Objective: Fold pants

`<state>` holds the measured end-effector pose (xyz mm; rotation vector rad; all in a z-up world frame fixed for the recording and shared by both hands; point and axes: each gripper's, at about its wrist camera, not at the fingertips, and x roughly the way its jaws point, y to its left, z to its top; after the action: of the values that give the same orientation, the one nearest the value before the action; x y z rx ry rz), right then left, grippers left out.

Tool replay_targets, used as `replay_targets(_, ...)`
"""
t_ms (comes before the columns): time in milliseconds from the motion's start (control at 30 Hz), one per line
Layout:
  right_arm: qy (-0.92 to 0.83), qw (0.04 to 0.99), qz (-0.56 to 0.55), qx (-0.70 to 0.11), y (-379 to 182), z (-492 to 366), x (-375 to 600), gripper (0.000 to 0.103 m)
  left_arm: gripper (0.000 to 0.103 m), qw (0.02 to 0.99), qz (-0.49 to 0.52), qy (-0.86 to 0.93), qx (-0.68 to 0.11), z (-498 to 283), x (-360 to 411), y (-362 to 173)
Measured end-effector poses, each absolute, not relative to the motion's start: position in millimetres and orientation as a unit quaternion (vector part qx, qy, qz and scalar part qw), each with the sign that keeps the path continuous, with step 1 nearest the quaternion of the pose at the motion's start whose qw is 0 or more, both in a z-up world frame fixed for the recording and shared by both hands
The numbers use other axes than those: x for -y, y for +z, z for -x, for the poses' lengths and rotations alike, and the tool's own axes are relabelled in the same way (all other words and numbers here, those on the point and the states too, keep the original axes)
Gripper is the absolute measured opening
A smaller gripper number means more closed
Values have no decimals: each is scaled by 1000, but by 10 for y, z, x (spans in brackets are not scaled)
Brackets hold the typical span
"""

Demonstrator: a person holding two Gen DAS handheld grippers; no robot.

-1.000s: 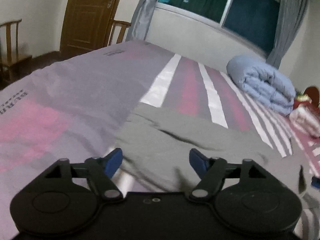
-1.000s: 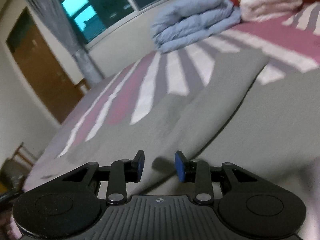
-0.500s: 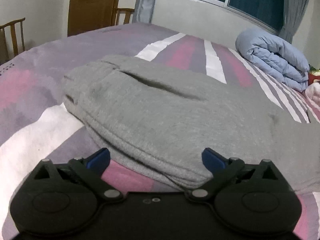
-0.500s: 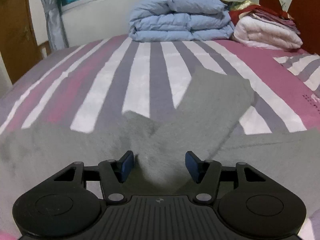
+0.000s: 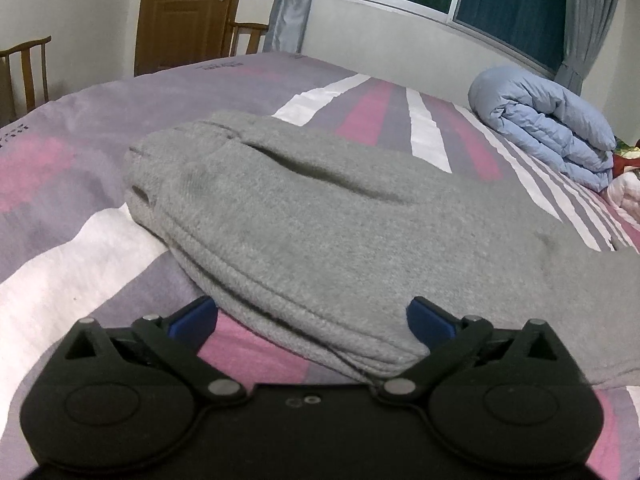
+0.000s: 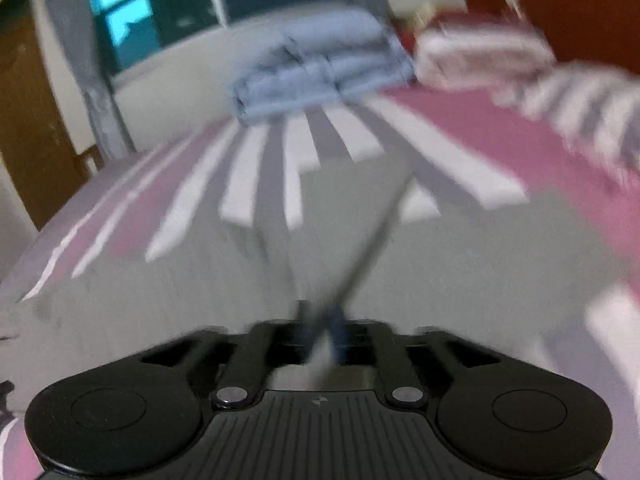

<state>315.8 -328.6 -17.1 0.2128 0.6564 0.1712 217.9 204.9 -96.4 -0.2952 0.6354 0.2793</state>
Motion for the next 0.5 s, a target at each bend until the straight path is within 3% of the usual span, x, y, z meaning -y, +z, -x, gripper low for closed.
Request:
replay_targets(33,89,941,-84,-315,-140,-3248,3210,84,97,930,145,136,-310,-2177,-2050,-964)
replay_targets(100,91,941,-25,-324,-166,-3488,3027,84,97,929,148,134,-311,-2181,-2063,-960)
replay_targets(167,89,931,25,-353,-287,-3723,2857,63,97,929,150,133,-312,-2189,-2074,-958)
replay_targets(233,67,924,84,-367,-420,-3885,2767,57,97,929,150,133,-312,-2190,-2076,-958)
replay_targets(300,57,923,96,-369,-454,-3913,2826,5,97,929,151,133,-312,-2187,-2076,-958)
replay_targets(500,30,936,-92,-338,-221,-3202,3671,3,97,931,150,130,-308,-2170,-2075,-966)
